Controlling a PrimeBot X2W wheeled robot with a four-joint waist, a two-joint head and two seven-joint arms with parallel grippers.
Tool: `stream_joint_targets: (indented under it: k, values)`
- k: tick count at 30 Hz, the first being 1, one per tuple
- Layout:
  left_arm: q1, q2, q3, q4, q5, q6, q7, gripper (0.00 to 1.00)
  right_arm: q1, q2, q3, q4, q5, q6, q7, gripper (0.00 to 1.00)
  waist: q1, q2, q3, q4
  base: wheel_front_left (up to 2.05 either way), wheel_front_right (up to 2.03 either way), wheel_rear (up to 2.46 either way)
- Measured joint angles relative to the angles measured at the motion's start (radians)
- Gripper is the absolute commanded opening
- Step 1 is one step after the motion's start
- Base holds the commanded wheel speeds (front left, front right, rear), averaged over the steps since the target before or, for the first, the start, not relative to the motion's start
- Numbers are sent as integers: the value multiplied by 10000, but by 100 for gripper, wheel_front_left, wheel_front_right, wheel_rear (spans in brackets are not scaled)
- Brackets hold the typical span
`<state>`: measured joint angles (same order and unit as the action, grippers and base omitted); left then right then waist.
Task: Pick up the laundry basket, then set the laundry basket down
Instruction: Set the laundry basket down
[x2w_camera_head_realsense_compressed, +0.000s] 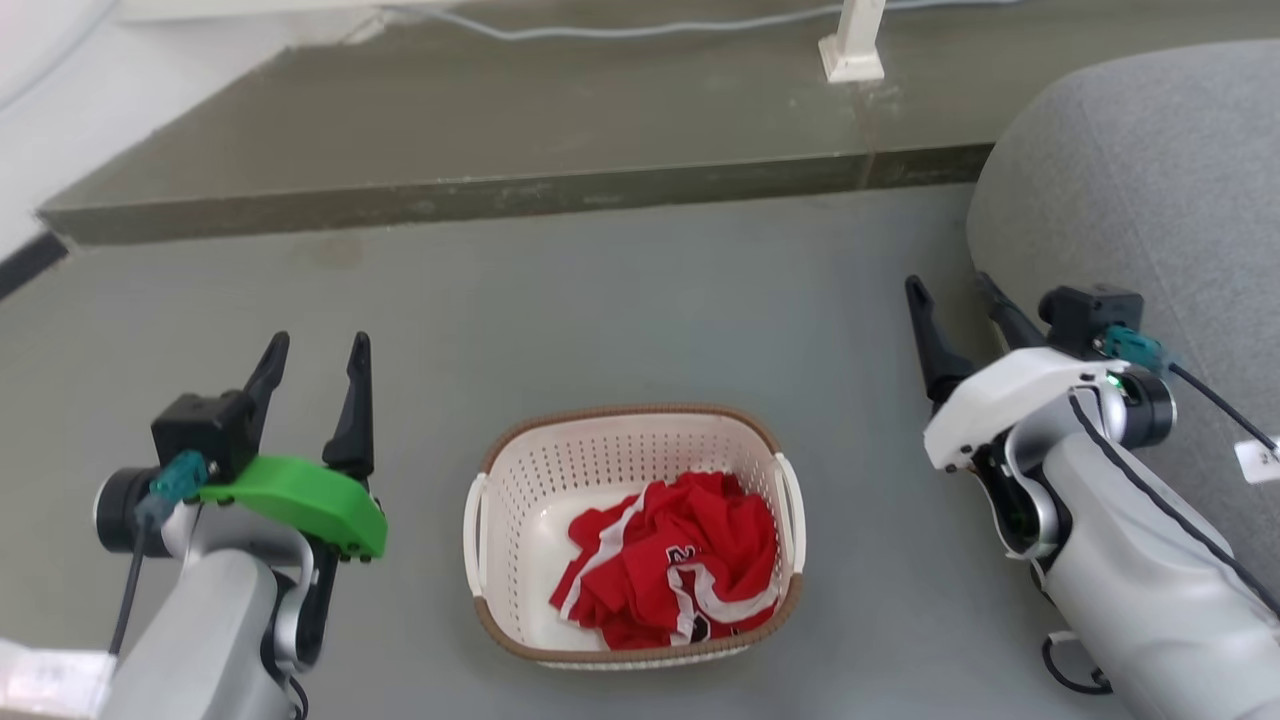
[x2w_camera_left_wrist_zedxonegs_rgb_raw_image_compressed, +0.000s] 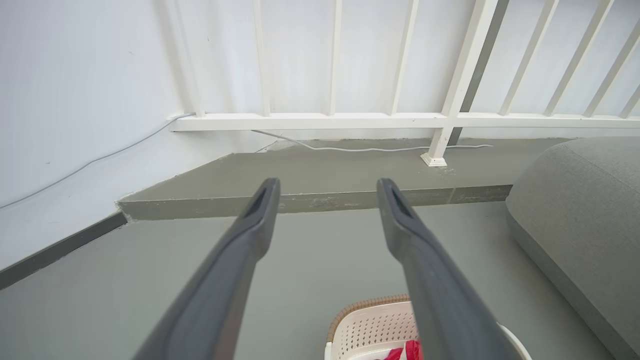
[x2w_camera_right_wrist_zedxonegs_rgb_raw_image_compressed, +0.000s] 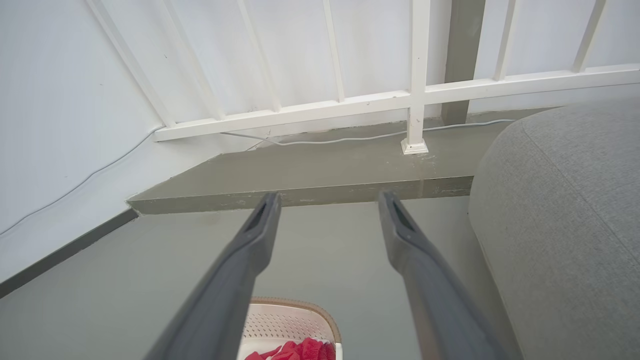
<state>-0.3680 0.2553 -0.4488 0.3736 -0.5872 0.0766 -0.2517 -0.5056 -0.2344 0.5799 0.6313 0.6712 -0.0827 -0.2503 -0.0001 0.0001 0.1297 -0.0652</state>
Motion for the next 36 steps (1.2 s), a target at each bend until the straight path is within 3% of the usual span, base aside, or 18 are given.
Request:
stream_joint_targets:
  k: [6,17,36]
  values:
    - [788,65,161,-1007,497,123,0,100,720,-261,-378,-995,-514,-244,-2,100,0,0,-451,12,0,0,0]
    - [2301,86,261,-2010,734,301,0,100,2140,-516,-782,-2104,-968,-401,-2,100,0,0,-1150,16,0,0,0]
    - [4004,75,470,-2882,1124,399,0,100,3813,-631,-1267,-3359,-1680,-422,-6,100,0,0,-1515,10,0,0,0]
